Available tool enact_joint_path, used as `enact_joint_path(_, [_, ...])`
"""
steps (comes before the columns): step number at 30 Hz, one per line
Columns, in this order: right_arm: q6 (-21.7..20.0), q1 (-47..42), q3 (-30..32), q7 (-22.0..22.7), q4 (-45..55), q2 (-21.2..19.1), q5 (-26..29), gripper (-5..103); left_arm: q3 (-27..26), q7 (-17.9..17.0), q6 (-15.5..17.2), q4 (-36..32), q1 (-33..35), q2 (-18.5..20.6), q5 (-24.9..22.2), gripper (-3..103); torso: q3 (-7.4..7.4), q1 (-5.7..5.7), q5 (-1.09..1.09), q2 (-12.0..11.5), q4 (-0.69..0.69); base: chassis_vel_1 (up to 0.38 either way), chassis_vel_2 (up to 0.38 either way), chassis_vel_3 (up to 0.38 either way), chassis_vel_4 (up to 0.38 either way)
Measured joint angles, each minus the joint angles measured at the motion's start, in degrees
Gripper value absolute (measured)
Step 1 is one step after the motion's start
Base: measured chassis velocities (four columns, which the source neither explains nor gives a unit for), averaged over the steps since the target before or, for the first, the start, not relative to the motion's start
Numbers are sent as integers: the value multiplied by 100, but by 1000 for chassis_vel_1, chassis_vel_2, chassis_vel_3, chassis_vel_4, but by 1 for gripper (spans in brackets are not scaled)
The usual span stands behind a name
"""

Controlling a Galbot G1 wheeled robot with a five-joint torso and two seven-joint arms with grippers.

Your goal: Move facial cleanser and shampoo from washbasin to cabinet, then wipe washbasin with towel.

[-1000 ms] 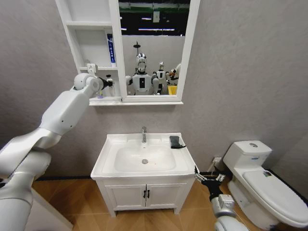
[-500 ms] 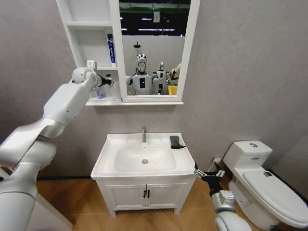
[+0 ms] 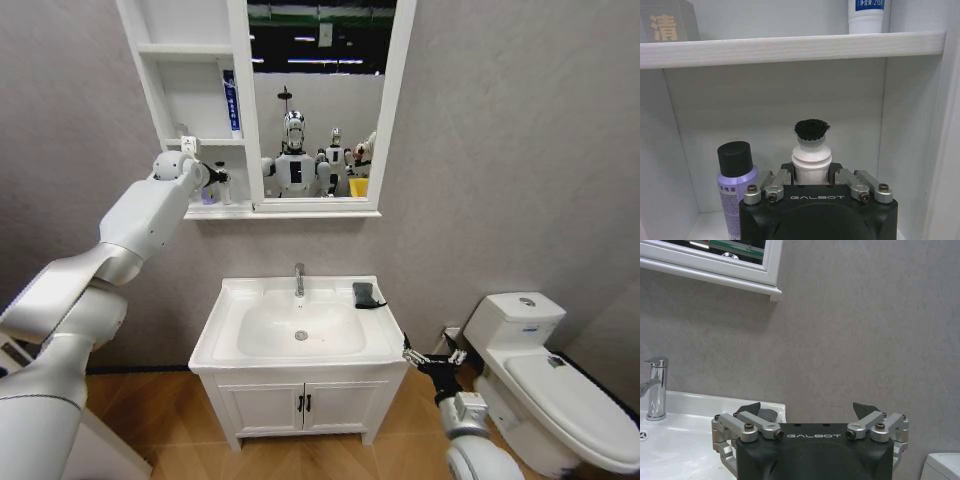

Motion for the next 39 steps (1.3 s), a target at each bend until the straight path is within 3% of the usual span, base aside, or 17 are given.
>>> enact_joint_path(4, [-6, 3, 22, -3, -8, -8, 19, 100, -33, 1, -3, 7, 5, -41, -26, 32, 0, 0, 1, 0, -1, 0, 0, 0, 0])
enact_joint_path(5, [-7, 2, 28, -2, -11, -11, 24, 100, -45, 0, -8, 21, 5, -59, -32, 36, 0, 0, 1, 0, -1, 0, 0, 0, 0])
enact_joint_path(7, [-7, 0, 33, -3, -15, -14, 27, 100, -60, -2, -20, 39, 6, -78, -32, 36, 0, 0, 1, 0, -1, 0, 0, 0, 0])
enact_joint_path(9, [-7, -14, 48, -3, -19, -20, 42, 100, -80, -34, -41, 71, 21, -109, -26, 53, 0, 0, 1, 0, -1, 0, 0, 0, 0])
enact_joint_path(11, [-6, -15, 54, -3, -24, -23, 48, 100, -87, -42, -43, 74, 29, -111, -19, 53, 0, 0, 1, 0, -1, 0, 0, 0, 0])
enact_joint_path(18, [6, -7, 59, -5, -52, -31, 60, 100, -146, -101, -50, -23, 86, -57, -44, 86, 0, 0, 1, 0, -1, 0, 0, 0, 0])
enact_joint_path(22, [13, 2, 41, -3, -57, -28, 63, 100, -161, -191, 5, -261, 181, 52, -207, 96, 0, 0, 1, 0, -1, 0, 0, 0, 0])
enact_joint_path(26, [13, 37, 10, 6, -62, -27, 69, 100, -188, -272, 16, -472, 289, 172, -305, 100, 0, 0, 0, 0, 1, 0, 0, 0, 0])
enact_joint_path(39, [39, -24, -18, 25, -62, 12, 41, 100, -385, -547, 15, -1312, 720, 513, -758, 100, 0, 0, 0, 0, -1, 0, 0, 0, 0])
